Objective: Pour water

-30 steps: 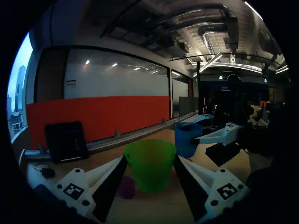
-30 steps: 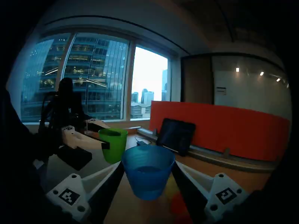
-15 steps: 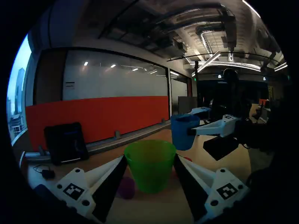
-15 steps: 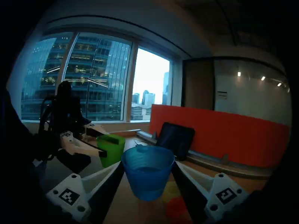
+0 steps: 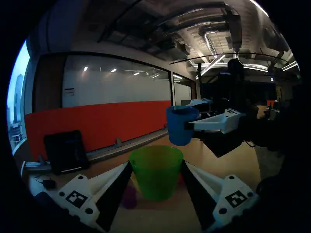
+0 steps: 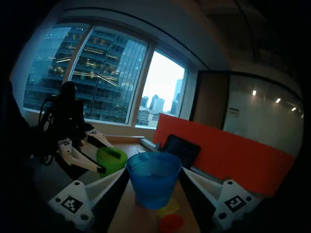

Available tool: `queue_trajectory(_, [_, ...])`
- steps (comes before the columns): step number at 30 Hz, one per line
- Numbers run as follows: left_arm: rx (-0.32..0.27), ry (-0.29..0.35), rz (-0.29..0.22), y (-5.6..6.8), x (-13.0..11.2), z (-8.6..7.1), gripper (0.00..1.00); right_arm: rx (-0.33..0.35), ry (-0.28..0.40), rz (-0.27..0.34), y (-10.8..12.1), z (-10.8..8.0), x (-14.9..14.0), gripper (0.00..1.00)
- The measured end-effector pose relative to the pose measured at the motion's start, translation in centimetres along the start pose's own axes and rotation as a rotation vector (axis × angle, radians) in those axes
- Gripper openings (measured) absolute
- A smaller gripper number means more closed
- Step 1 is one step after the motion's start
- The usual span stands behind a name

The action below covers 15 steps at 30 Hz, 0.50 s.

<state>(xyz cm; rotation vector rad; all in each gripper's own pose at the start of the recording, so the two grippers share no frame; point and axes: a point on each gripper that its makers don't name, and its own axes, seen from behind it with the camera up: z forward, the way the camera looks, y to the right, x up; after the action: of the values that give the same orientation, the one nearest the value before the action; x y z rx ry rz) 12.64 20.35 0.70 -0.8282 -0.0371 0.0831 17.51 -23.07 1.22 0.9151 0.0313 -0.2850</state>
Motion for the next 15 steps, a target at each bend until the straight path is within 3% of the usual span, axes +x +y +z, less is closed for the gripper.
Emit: queue_trajectory(15, [-0.013,0.007,0.000,0.9,0.4,0.5,0.87,-0.016,-0.001,-0.278,1.5,1.2,3.7,0.90])
